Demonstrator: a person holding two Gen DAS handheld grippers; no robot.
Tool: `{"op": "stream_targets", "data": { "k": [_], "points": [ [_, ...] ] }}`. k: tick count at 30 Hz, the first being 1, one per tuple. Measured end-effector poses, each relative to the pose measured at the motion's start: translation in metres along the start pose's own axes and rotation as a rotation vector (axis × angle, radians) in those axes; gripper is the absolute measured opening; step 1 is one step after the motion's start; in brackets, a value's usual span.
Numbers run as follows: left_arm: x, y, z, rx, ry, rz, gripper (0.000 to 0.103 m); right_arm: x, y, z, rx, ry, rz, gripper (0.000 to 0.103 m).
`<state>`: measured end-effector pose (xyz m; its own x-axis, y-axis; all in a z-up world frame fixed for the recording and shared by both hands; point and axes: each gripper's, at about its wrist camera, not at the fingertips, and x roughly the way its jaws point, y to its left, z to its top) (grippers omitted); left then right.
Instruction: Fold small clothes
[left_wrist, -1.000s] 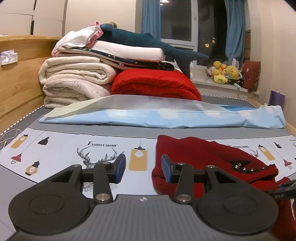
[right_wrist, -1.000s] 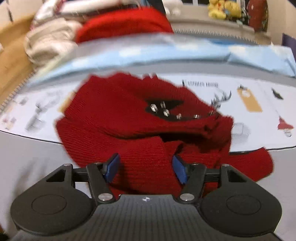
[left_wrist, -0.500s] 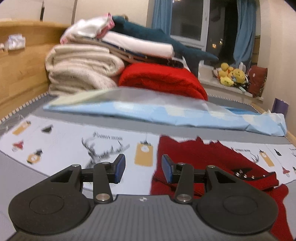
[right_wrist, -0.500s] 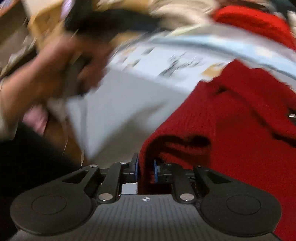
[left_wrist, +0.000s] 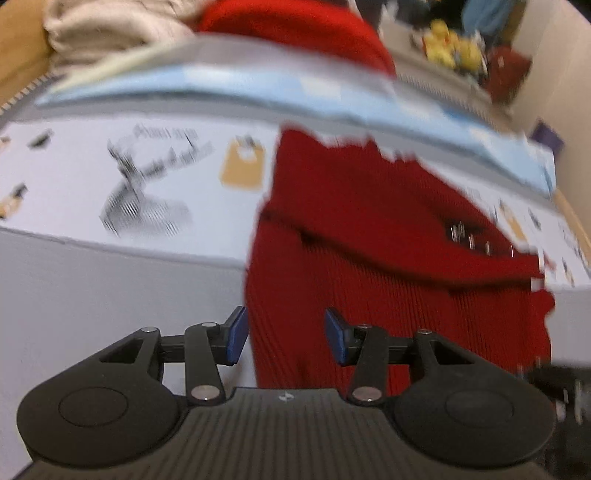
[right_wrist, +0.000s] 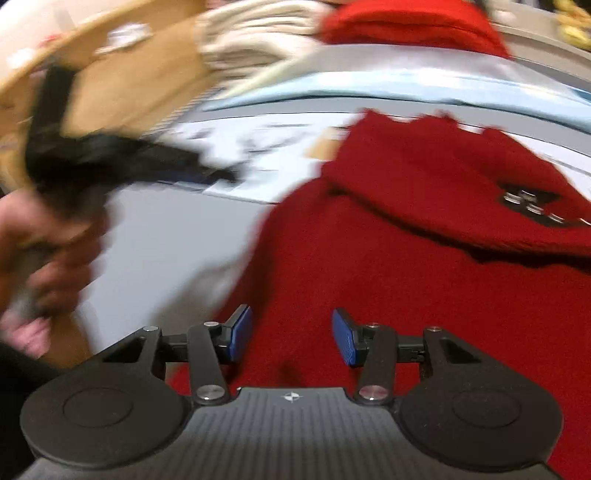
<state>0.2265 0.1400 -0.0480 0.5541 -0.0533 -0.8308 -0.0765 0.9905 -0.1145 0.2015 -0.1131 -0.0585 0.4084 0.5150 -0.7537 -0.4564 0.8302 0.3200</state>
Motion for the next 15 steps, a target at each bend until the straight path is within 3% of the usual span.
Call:
{"op": "stream_targets", "data": {
  "k": [3, 8, 9, 10, 11, 14, 15],
  "points": [
    [0.017, -0.012, -0.016, 0.058, 0.085, -0.013, 0.050, 0.014, -0.017, 0.000, 0.097, 0.035, -0.089, 0.050],
    [0.037, -0.017, -0.035, 0.130, 0.177, 0.053, 0.049, 0.033, -0.027, -0.016, 0.041, 0.132, -0.224, 0.050],
    [0.039, -0.015, -0.037, 0.131, 0.190, 0.055, 0.042, 0.035, -0.032, -0.021, 0.045, 0.154, -0.235, 0.050],
    [0.040, -0.012, -0.038, 0.133, 0.202, 0.061, 0.027, 0.036, -0.036, -0.025, 0.051, 0.171, -0.241, 0.050],
    [0.041, -0.008, -0.039, 0.135, 0.213, 0.072, 0.020, 0.038, -0.039, -0.029, 0.053, 0.189, -0.245, 0.049],
    [0.036, -0.001, -0.040, 0.142, 0.212, 0.092, 0.014, 0.037, -0.037, -0.038, 0.013, 0.202, -0.268, 0.034],
    [0.034, 0.003, -0.040, 0.141, 0.209, 0.103, 0.012, 0.035, -0.035, -0.039, -0.004, 0.204, -0.266, 0.020]
  ]
}}
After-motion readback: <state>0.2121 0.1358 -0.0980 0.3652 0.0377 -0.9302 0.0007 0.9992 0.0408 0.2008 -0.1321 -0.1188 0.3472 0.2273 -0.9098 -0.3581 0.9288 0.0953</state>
